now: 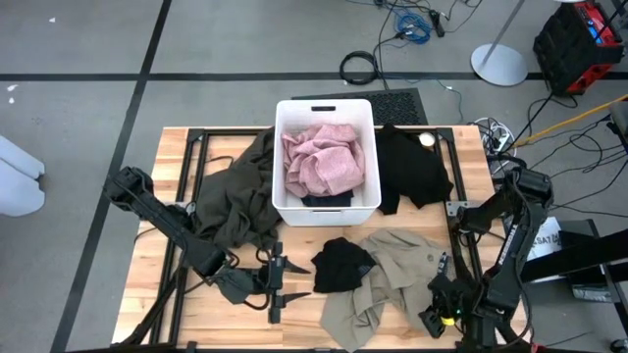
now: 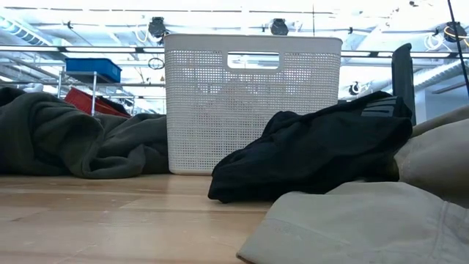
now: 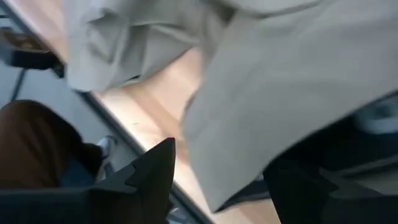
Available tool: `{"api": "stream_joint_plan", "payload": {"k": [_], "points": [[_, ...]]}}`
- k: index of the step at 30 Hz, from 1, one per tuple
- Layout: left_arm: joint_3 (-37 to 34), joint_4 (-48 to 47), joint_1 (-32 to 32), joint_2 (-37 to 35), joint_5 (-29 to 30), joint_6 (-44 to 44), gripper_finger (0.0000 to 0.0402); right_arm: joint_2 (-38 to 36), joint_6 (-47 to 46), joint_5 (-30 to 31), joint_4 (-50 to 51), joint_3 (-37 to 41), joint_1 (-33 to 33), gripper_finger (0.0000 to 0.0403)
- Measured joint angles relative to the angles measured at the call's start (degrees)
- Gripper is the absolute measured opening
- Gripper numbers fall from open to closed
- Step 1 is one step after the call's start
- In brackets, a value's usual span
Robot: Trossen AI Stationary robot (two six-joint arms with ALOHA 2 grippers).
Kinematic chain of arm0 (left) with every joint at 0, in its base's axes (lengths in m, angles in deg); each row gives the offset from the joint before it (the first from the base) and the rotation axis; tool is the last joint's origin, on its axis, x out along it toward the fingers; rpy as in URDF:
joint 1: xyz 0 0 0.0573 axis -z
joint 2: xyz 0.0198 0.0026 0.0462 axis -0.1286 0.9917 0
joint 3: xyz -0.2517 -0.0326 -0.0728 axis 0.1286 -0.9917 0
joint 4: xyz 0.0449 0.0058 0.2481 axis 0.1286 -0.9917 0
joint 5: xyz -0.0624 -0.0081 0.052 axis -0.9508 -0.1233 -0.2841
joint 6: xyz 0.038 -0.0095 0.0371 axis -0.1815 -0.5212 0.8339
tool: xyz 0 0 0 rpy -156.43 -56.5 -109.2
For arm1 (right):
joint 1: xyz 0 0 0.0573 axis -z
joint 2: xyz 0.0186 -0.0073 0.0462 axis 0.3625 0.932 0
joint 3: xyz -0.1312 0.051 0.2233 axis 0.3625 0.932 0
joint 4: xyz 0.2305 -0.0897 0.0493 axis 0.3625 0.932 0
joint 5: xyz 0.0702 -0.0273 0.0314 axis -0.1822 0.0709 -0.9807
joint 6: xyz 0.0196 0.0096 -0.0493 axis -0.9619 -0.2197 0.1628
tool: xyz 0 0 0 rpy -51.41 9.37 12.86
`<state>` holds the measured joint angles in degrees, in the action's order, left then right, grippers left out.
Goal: Sort clothes
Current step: Move the black boxer to the top right of the table
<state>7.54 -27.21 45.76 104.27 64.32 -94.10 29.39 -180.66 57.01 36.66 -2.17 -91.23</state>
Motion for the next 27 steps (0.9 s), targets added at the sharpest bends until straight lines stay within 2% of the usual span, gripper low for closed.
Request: {"api": "stream_joint_plan", "payload": {"k": [3, 6, 9, 13, 22, 24, 27], "points": [[0.0, 0.0, 0.0, 0.0, 0.0, 0.0, 0.0239, 2.8, 1.0, 0.7, -3.2, 0.0, 0.0, 0.0210], [0.0, 0.0, 0.0, 0.0, 0.0, -0.1, 0.0239, 6.1, 0.6, 0.5, -3.4, 0.0, 0.2, 0.0177], [0.0, 0.1, 0.1, 0.0, 0.0, -0.2, 0.0239, 9.0, 0.5, -0.1, -4.3, 0.0, 0.2, 0.0120], [0.0, 0.1, 0.4, 0.0, 0.0, -0.2, 0.0239, 10.0, 3.1, -1.4, -6.3, 0.0, 0.5, 0.0020], [0.0, 1.1, 0.5, 0.0, 0.0, 0.0, 0.0239, 3.8, 9.1, 0.2, -6.2, -1.2, 3.4, 0.0003], [0.0, 2.7, 0.5, 0.0, 0.0, 0.4, 0.0239, 2.1, 12.4, 3.5, -6.1, -2.8, 4.4, 0.0002], [0.0, 6.3, 0.7, 0.0, -0.7, 3.0, 0.0239, -0.6, 19.0, 12.0, -6.1, -5.9, 6.3, 0.0002]]}}
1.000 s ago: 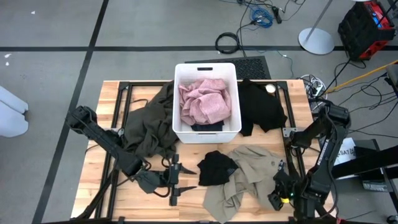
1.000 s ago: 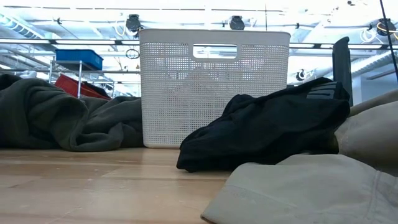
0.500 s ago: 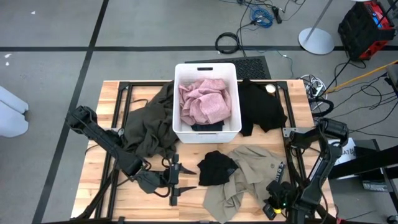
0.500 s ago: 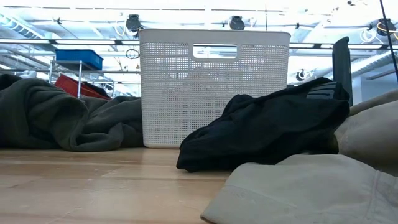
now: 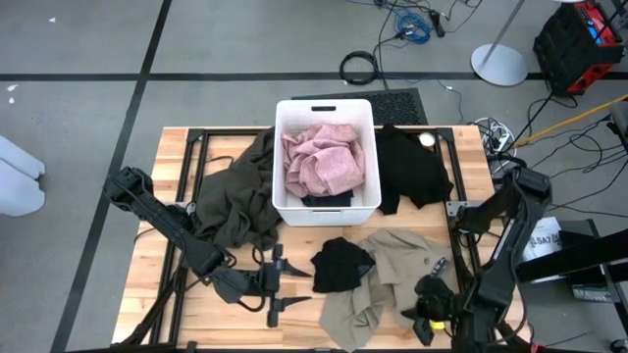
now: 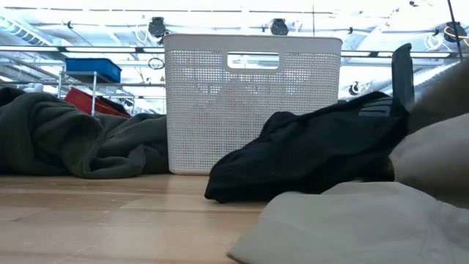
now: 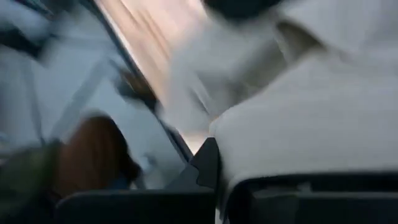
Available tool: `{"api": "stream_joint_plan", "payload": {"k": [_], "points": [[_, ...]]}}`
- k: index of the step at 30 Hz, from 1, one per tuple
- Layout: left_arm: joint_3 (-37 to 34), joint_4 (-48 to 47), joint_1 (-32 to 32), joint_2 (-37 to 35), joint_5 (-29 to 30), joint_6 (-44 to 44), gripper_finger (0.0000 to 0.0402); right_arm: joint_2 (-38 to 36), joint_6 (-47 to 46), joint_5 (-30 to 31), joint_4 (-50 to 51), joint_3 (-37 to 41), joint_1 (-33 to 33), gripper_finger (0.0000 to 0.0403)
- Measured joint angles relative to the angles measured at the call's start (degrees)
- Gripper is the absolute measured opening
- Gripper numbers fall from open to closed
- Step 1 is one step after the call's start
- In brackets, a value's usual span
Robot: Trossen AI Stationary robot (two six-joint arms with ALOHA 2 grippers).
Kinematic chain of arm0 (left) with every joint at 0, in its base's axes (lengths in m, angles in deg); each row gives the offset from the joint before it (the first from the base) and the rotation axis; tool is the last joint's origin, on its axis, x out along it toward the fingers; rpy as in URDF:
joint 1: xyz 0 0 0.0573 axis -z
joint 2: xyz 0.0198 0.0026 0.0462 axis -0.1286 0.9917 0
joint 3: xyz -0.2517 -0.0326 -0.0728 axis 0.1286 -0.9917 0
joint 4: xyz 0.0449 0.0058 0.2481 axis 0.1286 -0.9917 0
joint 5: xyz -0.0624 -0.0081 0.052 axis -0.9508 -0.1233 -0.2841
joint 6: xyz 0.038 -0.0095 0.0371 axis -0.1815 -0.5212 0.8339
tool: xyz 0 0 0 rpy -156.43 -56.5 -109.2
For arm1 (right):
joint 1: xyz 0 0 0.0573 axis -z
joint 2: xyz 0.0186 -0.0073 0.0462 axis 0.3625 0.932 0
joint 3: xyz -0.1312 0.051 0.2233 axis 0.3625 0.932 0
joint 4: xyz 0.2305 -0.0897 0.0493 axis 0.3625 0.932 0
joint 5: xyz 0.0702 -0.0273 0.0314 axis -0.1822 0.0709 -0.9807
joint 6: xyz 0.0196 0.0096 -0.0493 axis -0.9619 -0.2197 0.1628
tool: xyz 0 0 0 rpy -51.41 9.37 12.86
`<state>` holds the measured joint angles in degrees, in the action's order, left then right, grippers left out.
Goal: Sort clothes
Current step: Move the black boxer to the top right of the table
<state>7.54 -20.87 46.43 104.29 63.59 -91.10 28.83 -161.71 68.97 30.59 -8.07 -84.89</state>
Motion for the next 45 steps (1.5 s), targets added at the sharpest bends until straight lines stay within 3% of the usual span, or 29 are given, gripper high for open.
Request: {"api": "stream_joint_plan", "payload": {"k": [3, 5, 13, 18, 23, 27, 31, 37, 40, 45], "points": [[0.0, 5.6, 0.1, 0.0, -3.3, 3.9, 0.0239, -2.2, 5.9, 9.7, -1.4, -1.8, 2.7, 0.0001], [0.1, 9.6, 0.1, 0.5, -5.3, 6.5, 0.0239, -3.3, 9.1, 12.2, -4.3, -2.1, 5.2, 0.0001], [1.0, 20.4, 0.4, 8.2, -0.8, 17.6, 0.0239, -3.8, 26.7, 11.1, -19.1, -2.1, 15.6, 0.0000], [3.3, 20.5, -0.1, 12.4, 6.0, 19.5, 0.0239, -3.8, 37.6, 7.7, -30.7, -2.1, 19.4, 0.0000], [4.0, 20.3, -0.9, 13.9, 7.6, 18.9, 0.0239, -3.8, 42.8, 6.1, -34.1, -2.1, 20.6, 0.0000], [4.0, 18.9, 0.3, 13.4, 12.5, 19.7, 0.0239, -3.8, 36.7, -1.4, -24.1, -2.2, 19.2, 0.0000], [4.0, 12.5, 2.2, 11.8, 18.7, 19.3, 0.0239, -2.5, 21.6, -4.9, -7.0, -2.1, 15.7, 0.0000], [4.0, -4.8, 2.7, 8.8, 19.2, 6.7, 0.0239, 1.1, 7.3, -15.5, 6.6, -2.1, 12.7, 0.0000], [4.0, -16.0, 1.8, 8.4, 16.8, -2.5, 0.0239, 2.9, 4.7, -20.2, 7.5, -2.0, 12.1, 0.0000], [4.0, -32.8, -1.8, 8.4, 6.3, -19.7, 0.0239, 5.4, 2.5, -23.8, 8.2, -1.3, 12.6, 0.0000]]}}
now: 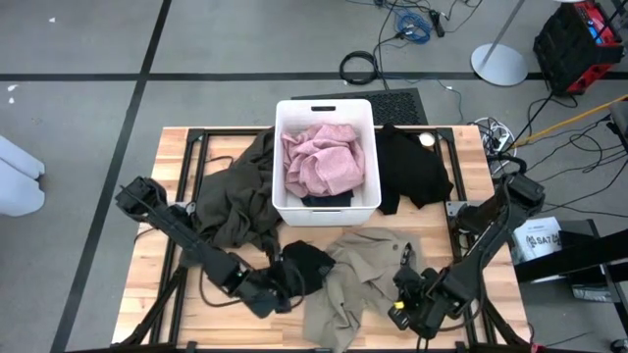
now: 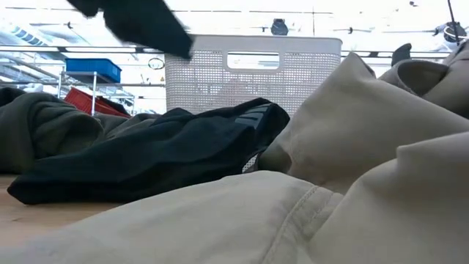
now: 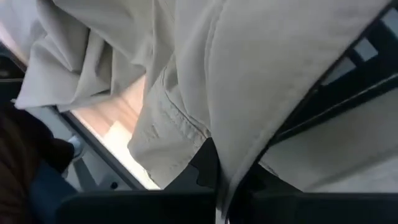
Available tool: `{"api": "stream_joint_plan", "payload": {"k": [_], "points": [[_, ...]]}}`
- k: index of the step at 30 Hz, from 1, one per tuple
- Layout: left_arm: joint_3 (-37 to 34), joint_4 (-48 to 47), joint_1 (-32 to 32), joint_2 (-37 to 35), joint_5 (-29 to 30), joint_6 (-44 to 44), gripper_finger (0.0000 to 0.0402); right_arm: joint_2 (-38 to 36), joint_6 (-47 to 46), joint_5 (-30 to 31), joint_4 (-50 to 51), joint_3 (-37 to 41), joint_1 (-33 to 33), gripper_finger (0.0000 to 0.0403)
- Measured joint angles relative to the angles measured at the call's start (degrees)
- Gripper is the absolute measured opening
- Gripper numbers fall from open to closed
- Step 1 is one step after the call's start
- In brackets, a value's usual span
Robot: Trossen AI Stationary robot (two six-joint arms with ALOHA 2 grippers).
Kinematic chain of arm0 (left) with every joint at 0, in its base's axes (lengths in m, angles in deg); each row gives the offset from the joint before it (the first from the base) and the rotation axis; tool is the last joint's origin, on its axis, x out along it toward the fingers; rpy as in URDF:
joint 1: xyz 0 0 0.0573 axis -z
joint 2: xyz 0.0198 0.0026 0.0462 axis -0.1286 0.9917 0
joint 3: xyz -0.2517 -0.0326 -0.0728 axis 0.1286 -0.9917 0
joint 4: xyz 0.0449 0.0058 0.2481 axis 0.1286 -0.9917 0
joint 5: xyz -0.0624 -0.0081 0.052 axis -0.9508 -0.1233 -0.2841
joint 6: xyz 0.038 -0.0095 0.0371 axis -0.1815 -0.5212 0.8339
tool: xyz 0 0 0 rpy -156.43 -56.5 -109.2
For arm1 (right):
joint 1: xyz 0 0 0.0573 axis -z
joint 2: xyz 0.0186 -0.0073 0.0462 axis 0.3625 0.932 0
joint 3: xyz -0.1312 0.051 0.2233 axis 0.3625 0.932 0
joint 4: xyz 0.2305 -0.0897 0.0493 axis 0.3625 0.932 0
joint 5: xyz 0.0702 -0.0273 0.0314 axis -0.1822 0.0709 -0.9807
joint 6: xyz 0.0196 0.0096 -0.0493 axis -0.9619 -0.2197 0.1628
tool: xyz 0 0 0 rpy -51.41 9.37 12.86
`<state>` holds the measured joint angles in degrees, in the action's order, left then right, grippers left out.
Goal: Sort clothes
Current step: Move the black boxer to the top right of the table
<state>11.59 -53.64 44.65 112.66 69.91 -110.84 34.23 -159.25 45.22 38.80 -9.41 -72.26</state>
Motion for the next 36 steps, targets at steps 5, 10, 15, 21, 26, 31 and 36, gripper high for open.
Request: {"api": "stream_joint_plan", "payload": {"k": [5, 10, 15, 21, 26, 31, 36], "points": [[0.0, -8.4, -2.0, 0.0, -1.2, -7.2, 0.0239, 0.3, 1.8, 0.1, -1.3, -0.1, 1.4, 0.0032], [0.0, -9.0, -3.1, 0.3, -4.4, -7.0, 0.0239, -0.3, 4.4, -1.7, -1.4, -1.8, 2.3, 0.0100], [0.0, -9.0, -4.6, 1.6, -6.2, -6.0, 0.0239, -0.4, 6.5, -7.2, -1.8, -5.0, 2.4, 0.0173], [0.0, -9.1, -6.6, 5.1, -9.4, -5.3, 0.0239, -0.4, 7.8, -7.3, 3.0, -10.6, 3.1, 0.0220], [0.0, -9.6, -7.4, 7.3, -9.5, -4.1, 0.0223, -0.4, 10.9, -4.4, 6.7, -17.2, 3.3, 0.0221], [0.0, -10.5, -7.7, 7.1, -6.1, -4.4, 0.0128, -0.4, 17.4, -1.0, 7.5, -23.3, 3.3, 0.0216], [0.4, -10.5, -6.4, 5.4, -1.9, -3.2, 0.0016, -0.5, 30.1, 10.9, 8.0, -26.6, 3.3, 0.0215]]}}
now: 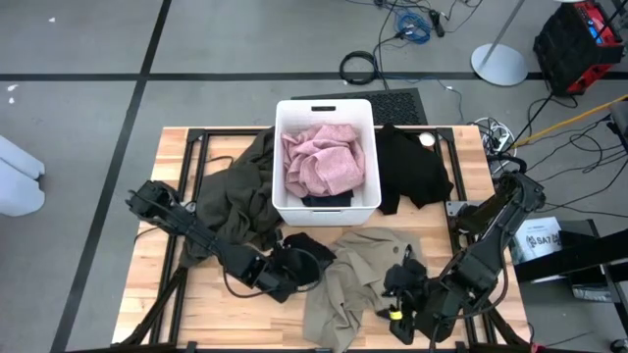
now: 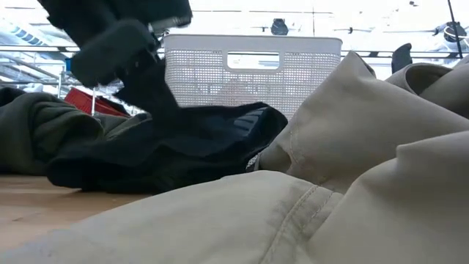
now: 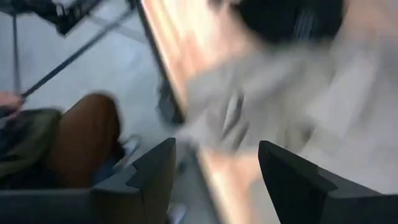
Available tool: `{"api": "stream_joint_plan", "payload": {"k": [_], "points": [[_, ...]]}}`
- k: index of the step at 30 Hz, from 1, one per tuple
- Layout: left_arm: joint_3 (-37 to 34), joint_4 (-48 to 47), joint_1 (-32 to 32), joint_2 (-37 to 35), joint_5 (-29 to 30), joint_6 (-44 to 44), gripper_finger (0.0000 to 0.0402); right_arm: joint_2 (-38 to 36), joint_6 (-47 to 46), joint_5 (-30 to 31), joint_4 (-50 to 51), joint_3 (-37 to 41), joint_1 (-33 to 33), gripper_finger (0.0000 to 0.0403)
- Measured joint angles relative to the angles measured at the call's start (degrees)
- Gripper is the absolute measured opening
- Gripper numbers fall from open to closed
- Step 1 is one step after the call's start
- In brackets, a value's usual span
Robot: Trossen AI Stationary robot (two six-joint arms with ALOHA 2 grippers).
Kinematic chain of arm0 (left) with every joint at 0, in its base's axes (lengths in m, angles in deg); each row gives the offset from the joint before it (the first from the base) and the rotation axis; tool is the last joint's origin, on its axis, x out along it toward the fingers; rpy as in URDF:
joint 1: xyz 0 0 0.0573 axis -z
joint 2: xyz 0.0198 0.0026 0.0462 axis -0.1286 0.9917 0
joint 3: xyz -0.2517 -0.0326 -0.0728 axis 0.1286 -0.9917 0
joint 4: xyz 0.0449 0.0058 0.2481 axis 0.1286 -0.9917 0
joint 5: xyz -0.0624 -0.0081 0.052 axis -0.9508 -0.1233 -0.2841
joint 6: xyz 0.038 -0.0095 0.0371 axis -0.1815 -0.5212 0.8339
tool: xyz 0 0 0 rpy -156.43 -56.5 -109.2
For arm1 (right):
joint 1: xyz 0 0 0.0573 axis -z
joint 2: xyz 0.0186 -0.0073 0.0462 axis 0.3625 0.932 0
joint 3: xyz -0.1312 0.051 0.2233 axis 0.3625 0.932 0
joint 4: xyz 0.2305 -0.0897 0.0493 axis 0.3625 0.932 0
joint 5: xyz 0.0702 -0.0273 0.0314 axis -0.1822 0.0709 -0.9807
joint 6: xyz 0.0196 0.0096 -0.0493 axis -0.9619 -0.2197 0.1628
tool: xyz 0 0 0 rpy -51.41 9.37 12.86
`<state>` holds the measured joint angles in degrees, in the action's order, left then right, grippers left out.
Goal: Sort clothes
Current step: Move the black boxer to the top right of the table
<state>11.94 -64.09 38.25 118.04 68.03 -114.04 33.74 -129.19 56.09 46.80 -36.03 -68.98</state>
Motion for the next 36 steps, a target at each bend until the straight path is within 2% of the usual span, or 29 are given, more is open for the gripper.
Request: {"api": "stream_joint_plan", "payload": {"k": [5, 10, 15, 20, 31, 36], "points": [[3.4, 0.5, 2.5, -1.6, 3.9, 3.9, 0.0011, 0.3, 18.3, 14.6, -1.9, 1.4, 0.0, 0.0215], [9.1, 2.6, 5.3, -3.0, 7.9, 11.0, 0.0008, 0.5, 30.0, 21.1, -11.4, 4.9, 1.7, 0.0215], [14.6, 7.2, 8.0, -3.2, 12.3, 19.2, 0.0007, 0.6, 38.9, 20.2, -26.2, 9.5, 4.2, 0.0215], [15.7, 10.9, 8.7, -3.2, 12.8, 23.1, 0.0006, 2.4, 43.4, 12.8, -36.8, 12.4, 6.9, 0.0215], [15.6, 12.0, 8.8, -3.2, 11.1, 23.3, 0.0005, 10.2, 42.9, 12.1, -38.2, 12.4, 11.9, 0.0215], [15.6, 12.0, 8.8, -3.2, 4.1, 23.2, 0.0005, 10.7, 42.4, 16.1, -38.0, 12.4, 12.2, 0.0215]]}}
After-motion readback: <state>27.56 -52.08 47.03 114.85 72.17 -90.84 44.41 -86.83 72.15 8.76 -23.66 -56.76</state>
